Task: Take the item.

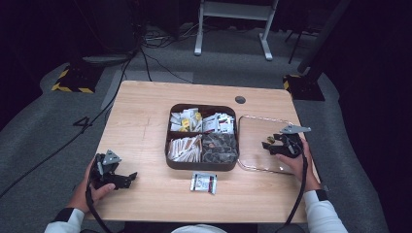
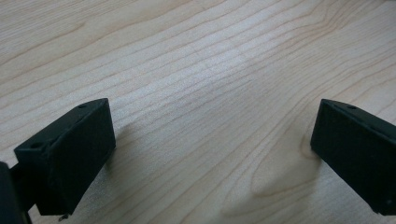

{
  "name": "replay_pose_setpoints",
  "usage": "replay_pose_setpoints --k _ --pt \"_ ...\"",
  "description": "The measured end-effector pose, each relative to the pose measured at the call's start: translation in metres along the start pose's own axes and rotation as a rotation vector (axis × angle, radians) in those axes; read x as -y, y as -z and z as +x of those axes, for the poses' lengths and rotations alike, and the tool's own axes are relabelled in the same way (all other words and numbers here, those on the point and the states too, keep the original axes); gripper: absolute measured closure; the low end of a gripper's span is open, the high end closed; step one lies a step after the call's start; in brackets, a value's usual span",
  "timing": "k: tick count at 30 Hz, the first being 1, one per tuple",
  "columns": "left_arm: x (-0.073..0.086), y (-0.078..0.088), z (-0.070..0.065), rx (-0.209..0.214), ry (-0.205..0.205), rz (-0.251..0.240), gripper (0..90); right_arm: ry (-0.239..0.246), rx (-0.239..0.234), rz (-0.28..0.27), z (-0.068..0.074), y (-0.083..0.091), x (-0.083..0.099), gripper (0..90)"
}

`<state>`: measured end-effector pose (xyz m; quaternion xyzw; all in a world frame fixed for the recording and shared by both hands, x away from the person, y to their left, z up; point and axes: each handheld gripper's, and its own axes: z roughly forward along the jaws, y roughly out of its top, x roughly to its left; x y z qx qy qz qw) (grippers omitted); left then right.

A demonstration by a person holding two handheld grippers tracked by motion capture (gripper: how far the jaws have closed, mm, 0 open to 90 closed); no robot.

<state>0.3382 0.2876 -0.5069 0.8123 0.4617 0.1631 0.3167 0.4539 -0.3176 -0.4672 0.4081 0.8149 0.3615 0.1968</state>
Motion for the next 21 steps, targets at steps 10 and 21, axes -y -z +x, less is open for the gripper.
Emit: replay_pose_setpoints --k 10,21 --pt "0.0 0.0 0.0 0.0 0.0 0.0 0.1 -0.036 0.01 0.032 -0.014 -0.013 0.01 35.6" --pt "0.0 0.001 0.0 -0.006 -0.005 0.002 0.2 -0.057 0.019 0.033 -0.019 -0.027 0.012 41.7"
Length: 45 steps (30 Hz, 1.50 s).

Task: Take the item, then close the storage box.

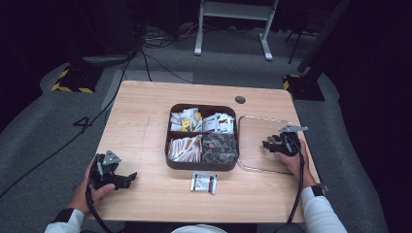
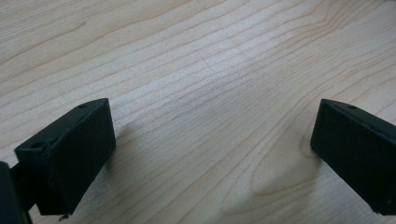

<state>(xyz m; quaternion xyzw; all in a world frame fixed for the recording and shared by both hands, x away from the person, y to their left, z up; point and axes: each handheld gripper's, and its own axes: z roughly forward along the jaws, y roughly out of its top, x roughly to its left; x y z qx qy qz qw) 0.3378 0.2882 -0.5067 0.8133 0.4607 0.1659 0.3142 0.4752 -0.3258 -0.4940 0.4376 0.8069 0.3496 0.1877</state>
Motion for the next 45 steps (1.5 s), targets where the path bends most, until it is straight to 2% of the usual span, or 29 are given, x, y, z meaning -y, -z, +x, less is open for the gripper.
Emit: replay_pose_setpoints --k 6,8,12,37,45 --pt "0.0 0.0 0.0 -0.001 0.001 0.0 0.2 -0.003 0.013 -0.015 -0.002 0.0 0.001 52.8" --pt "0.0 0.0 0.0 -0.001 0.001 0.0 0.2 -0.005 -0.012 -0.023 -0.003 0.0 0.001 58.7" --pt "0.0 0.0 0.0 -0.001 0.001 0.0 0.2 0.013 -0.006 -0.016 -0.002 0.0 0.0 59.1" --pt "0.0 0.0 0.0 -0.001 -0.002 0.002 0.2 -0.007 -0.002 -0.009 -0.008 0.005 0.0 59.4" --pt "0.0 0.0 0.0 0.0 0.003 -0.001 0.2 -0.013 0.008 -0.055 -0.012 0.02 -0.008 59.4"
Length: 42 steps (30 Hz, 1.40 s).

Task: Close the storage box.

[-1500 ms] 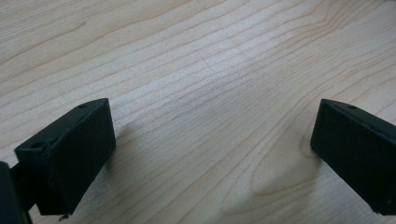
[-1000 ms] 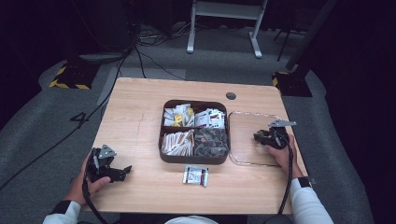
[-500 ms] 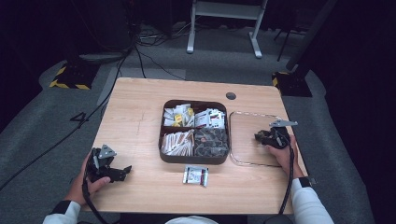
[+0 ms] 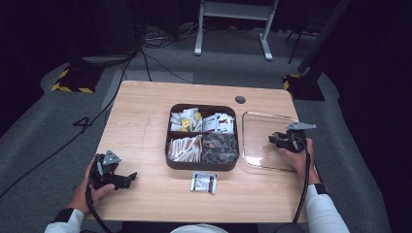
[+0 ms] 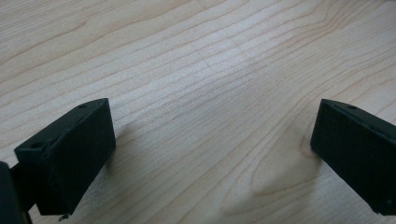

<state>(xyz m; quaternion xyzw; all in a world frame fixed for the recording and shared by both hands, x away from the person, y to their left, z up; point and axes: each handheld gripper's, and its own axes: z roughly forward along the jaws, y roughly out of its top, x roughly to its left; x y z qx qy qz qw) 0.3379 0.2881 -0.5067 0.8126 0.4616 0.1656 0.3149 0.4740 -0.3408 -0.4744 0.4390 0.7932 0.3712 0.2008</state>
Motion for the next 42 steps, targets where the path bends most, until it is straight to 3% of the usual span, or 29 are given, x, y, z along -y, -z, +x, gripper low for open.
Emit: replay_pose_setpoints --k 10,22,42 --pt "0.0 0.0 0.0 -0.003 0.002 0.0 0.2 0.026 0.009 -0.038 0.001 0.018 -0.013 59.4" --pt "0.0 0.0 -0.001 -0.007 0.004 0.002 0.2 0.068 -0.006 -0.09 0.013 0.038 -0.039 59.4" --pt "0.0 0.0 -0.001 -0.008 0.006 0.001 0.2 0.142 -0.033 -0.109 0.041 0.038 -0.081 59.4"
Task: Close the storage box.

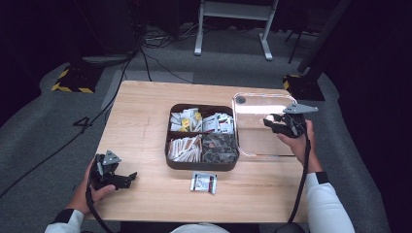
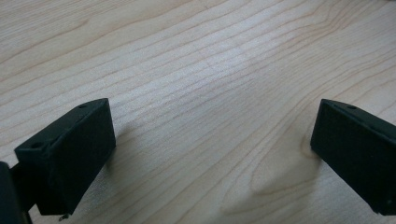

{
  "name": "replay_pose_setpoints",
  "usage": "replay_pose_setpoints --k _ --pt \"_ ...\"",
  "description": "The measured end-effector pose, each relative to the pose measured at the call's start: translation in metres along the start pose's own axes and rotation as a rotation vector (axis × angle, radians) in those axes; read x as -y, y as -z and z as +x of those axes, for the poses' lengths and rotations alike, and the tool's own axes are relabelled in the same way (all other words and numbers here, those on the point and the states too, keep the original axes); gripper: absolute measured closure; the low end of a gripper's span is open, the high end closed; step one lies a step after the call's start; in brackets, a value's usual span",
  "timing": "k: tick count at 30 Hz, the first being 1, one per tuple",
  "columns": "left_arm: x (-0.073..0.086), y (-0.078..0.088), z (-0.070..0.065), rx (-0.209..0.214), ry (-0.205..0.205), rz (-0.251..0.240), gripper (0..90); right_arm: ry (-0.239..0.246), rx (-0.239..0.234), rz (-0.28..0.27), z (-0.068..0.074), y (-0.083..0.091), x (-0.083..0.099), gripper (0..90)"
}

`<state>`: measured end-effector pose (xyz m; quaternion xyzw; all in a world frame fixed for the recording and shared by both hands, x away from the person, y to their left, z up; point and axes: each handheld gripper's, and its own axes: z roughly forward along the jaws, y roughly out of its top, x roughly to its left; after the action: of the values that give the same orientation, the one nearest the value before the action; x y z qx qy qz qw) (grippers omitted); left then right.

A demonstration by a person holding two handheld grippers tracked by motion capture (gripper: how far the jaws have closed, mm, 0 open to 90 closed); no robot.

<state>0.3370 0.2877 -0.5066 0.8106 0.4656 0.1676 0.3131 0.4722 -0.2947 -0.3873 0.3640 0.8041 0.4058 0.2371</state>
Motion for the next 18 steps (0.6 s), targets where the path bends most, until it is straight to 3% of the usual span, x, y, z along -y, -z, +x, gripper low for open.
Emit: replay_pose_setpoints --k 18 --pt "0.0 0.0 0.0 0.0 0.0 0.0 0.2 0.022 -0.041 0.019 0.026 -0.028 -0.018 59.4"
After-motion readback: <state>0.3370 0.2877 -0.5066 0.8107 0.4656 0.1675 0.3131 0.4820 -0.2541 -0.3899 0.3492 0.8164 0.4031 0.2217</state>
